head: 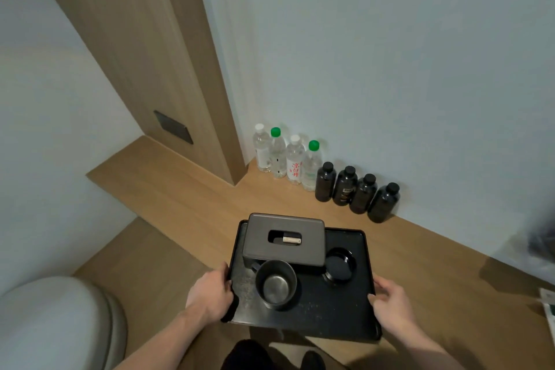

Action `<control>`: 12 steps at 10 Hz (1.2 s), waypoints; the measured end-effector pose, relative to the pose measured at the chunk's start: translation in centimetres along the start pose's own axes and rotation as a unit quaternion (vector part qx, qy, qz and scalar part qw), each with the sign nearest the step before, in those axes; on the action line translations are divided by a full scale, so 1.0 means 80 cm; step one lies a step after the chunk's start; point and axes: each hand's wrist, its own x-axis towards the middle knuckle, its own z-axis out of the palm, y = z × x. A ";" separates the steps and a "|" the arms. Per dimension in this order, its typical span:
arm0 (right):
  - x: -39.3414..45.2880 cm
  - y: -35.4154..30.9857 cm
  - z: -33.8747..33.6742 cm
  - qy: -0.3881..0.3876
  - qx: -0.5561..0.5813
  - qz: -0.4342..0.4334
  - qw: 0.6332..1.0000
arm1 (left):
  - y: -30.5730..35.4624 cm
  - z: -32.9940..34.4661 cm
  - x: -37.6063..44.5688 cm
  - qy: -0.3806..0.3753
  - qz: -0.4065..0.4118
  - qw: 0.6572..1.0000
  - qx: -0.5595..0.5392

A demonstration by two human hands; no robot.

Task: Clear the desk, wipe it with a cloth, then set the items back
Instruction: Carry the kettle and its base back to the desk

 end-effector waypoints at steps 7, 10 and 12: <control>0.066 -0.082 0.153 0.116 -0.015 0.158 0.980 | -0.031 -0.061 0.273 -0.148 0.028 0.988 -0.021; 0.090 -0.133 0.198 0.142 -0.081 0.188 0.968 | -0.045 -0.066 0.357 -0.120 0.044 0.991 0.028; 0.118 -0.139 0.224 0.145 -0.084 0.194 0.966 | -0.030 -0.090 0.390 -0.112 0.000 0.993 0.043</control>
